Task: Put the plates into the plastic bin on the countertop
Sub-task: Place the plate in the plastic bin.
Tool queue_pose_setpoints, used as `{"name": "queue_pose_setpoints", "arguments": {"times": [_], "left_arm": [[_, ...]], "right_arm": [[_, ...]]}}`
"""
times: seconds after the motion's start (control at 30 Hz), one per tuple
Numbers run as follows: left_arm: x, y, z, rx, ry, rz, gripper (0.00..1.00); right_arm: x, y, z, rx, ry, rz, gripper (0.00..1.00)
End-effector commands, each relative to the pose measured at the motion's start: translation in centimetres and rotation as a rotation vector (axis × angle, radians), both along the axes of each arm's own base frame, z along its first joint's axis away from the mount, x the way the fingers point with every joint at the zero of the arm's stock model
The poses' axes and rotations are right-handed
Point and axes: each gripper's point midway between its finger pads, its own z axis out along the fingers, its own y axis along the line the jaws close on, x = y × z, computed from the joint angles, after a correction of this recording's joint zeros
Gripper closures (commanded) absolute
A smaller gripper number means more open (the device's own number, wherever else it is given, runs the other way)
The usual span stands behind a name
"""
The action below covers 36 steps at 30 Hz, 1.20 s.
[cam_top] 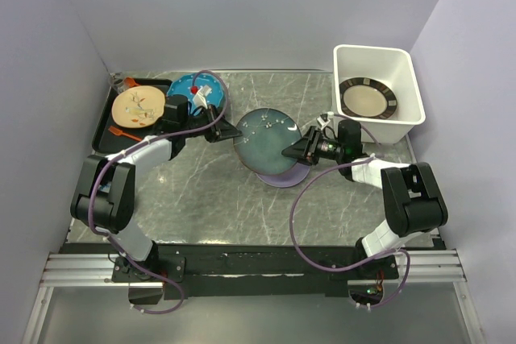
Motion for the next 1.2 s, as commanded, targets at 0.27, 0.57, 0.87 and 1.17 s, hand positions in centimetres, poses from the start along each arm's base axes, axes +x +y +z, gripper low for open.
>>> {"name": "queue_pose_setpoints", "arguments": {"times": [0.27,0.57,0.87,1.17], "left_arm": [[-0.2,-0.7,6.6,-0.090,-0.189,-0.070,0.99],[0.3,-0.5,6.0,-0.062,-0.182,-0.046,0.99],[0.9,0.0,5.0,0.001,-0.180,0.002,0.65],[1.6,0.9,4.2,0.068,-0.184,0.057,0.26]], "right_arm": [[0.3,0.4,2.1,-0.001,-0.094,0.019,0.76],[0.1,0.5,2.5,0.006,-0.108,0.025,1.00],[-0.1,0.3,3.7,-0.004,-0.149,0.024,1.00],[-0.6,0.3,5.3,0.010,-0.186,0.030,1.00]]}}
